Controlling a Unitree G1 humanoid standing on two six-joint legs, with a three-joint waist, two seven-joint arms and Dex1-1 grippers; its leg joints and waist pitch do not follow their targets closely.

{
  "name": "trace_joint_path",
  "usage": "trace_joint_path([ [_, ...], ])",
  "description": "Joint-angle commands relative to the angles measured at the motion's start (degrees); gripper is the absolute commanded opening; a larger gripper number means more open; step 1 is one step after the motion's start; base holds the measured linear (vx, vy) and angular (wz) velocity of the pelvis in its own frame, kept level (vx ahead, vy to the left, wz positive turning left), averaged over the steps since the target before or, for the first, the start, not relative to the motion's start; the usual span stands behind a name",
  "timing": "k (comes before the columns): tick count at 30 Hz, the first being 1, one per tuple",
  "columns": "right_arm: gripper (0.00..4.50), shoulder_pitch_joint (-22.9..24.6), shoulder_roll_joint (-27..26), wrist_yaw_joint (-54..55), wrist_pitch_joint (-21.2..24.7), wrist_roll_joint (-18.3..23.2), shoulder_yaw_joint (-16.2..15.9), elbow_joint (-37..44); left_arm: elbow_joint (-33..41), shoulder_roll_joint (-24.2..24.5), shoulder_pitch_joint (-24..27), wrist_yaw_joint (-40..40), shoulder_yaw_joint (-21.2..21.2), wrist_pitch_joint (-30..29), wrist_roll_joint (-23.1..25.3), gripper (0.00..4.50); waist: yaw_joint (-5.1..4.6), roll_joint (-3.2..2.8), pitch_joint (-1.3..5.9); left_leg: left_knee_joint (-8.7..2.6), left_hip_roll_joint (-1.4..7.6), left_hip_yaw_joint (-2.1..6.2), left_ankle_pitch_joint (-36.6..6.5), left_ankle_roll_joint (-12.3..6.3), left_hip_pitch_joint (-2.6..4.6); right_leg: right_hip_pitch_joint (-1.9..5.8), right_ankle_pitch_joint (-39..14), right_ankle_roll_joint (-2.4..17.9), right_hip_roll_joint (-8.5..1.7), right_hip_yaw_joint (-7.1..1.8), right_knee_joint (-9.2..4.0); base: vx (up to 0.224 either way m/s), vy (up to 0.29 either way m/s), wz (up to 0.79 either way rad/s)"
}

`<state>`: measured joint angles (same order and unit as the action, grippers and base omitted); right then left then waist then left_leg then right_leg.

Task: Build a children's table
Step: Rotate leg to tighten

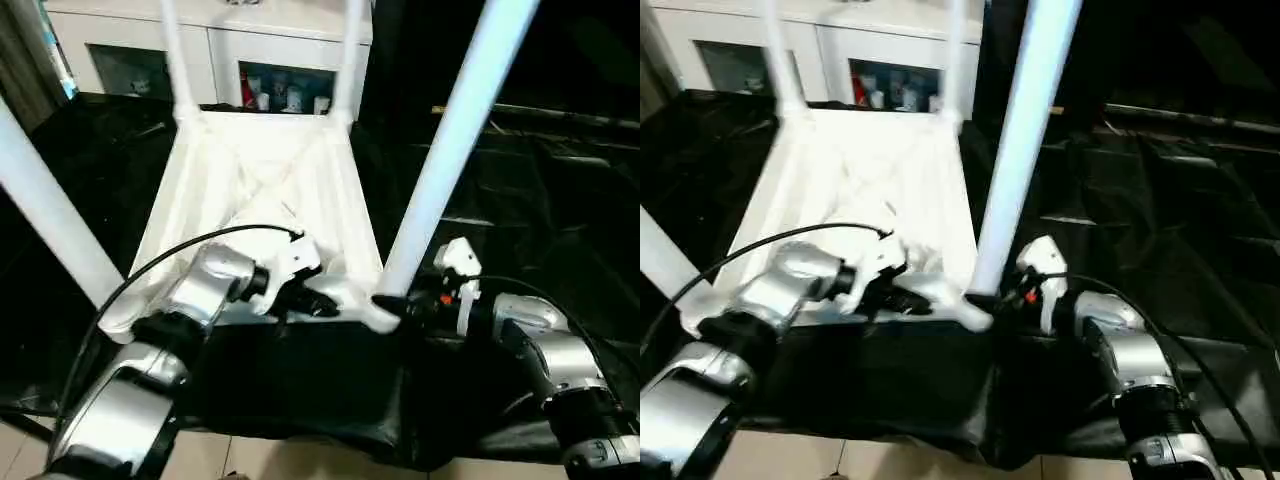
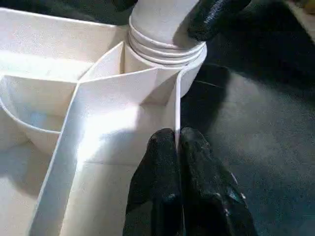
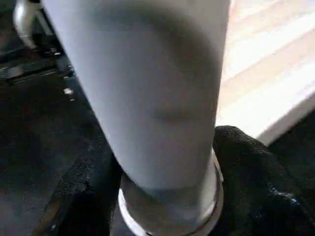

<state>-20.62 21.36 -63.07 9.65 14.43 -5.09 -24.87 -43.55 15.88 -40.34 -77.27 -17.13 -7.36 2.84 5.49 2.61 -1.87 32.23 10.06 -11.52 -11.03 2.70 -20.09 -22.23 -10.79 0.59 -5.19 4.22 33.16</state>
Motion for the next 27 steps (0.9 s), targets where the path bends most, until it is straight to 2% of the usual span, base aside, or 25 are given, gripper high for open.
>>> trace_joint_path([
  [1,2.94,-0.2,1.5,-0.6,1.0,1.2,1.0,1.1,0.7,-0.6,2.1,-5.7,-3.8,-1.8,-0.7,0.0,0.19,-0.19,2.52,-3.59,4.32,1.34,-9.9,-3.73,0.47,2.58,-5.9,15.5,-4.23,-2.81,-2.65,0.0,0.0,0.0],
  [2,2.68,0.1,1.7,-1.7,1.7,1.7,0.7,1.6,1.2,-0.4,2.3,-6.2,-4.0,-2.1,-0.6,0.0,0.21,-0.09,2.52,-3.5,4.21,1.27,-9.6,-3.84,0.43,2.55,-5.8,15.6,-4.28,-2.82,-2.68,0.0,0.0,0.0],
  [5,2.53,0.3,2.1,-2.8,2.1,2.0,0.4,2.0,1.9,-0.1,2.6,-6.3,-3.9,-2.4,-0.6,0.0,0.29,0.02,2.53,-3.46,4.18,1.32,-9.0,-3.71,0.41,2.61,-6.2,15.3,-4.33,-2.8,-2.68,0.0,0.0,0.0],
  [14,2.35,0.7,1.2,-2.7,2.6,2.0,0.2,1.4,2.8,-0.1,2.7,-3.9,-3.4,-3.7,-0.3,0.0,0.28,0.09,2.54,-3.39,3.99,1.34,-8.8,-3.64,0.42,2.48,-7.3,14.7,-4.28,-2.82,-2.83,0.0,0.0,0.0],
  [16,2.34,0.6,0.1,0.0,1.9,1.4,0.7,0.4,1.4,-0.9,2.1,-0.7,-3.2,-3.2,0.5,0.0,0.15,-0.01,2.46,-3.42,3.9,1.37,-9.4,-3.37,0.42,2.36,-8.3,14.4,-4.3,-2.85,-3.0,0.0,0.0,0.0],
  [17,2.34,0.4,-0.9,2.7,1.6,0.8,1.1,-0.7,-0.2,-1.8,1.4,2.6,-2.8,-2.9,1.2,0.0,-0.04,0.08,2.34,-3.53,3.83,1.42,-10.6,-2.92,0.44,2.24,-10.4,14.0,-4.34,-2.88,-3.32,0.0,0.0,0.0],
  [18,2.33,0.4,-0.9,2.7,1.6,0.8,1.1,-0.7,-0.2,-1.8,1.4,2.6,-2.8,-2.9,1.2,0.0,-0.11,0.13,2.28,-3.62,3.83,1.51,-11.6,-2.57,0.51,2.26,-12.1,13.7,-4.51,-2.89,-3.56,0.0,0.0,0.0],
  [20,2.29,-0.1,-2.3,7.5,1.0,-0.6,1.7,-2.8,-2.3,-3.2,0.4,7.4,-2.2,-2.5,2.2,0.0,-0.43,0.14,1.96,-3.9,3.71,1.77,-14.8,-1.34,0.63,1.99,-19.1,11.6,-4.58,-2.86,-4.39,0.0,0.0,0.0],
  [22,2.24,-1.1,-4.8,15.5,0.6,-2.9,2.5,-6.4,-4.9,-5.6,-1.2,15.0,-0.9,-2.9,3.1,0.0,-0.64,0.19,1.94,-3.97,3.73,1.95,-16.3,-0.62,0.77,1.88,-22.6,10.4,-4.58,-2.78,-4.71,0.0,0.0,0.0],
  [24,2.19,-1.7,-6.2,19.7,0.5,-3.9,3.0,-8.3,-6.2,-7.0,-2.1,18.6,-0.3,-3.1,3.5,0.0,-1.07,0.11,1.98,-4.12,3.71,2.28,-17.7,0.47,0.71,1.73,-26.2,8.8,-4.66,-2.73,-5.06,0.0,0.0,0.0],
  [25,2.16,-1.9,-6.7,20.9,0.4,-4.1,3.0,-8.7,-6.9,-7.6,-2.4,20.1,-0.1,-3.1,3.5,0.0,-1.16,0.14,2.03,-4.18,3.69,2.37,-17.9,0.47,0.69,1.83,-26.4,8.2,-4.61,-2.68,-5.19,0.0,0.0,0.0],
  [27,2.1,-2.8,-10.3,28.9,0.6,-5.0,4.2,-10.5,-10.0,-10.7,-4.1,27.6,1.0,-3.4,3.8,0.0,-1.32,0.05,1.95,-4.13,3.67,2.26,-18.4,0.18,0.87,1.47,-25.4,8.2,-4.49,-2.79,-5.33,0.0,0.0,0.0],
])
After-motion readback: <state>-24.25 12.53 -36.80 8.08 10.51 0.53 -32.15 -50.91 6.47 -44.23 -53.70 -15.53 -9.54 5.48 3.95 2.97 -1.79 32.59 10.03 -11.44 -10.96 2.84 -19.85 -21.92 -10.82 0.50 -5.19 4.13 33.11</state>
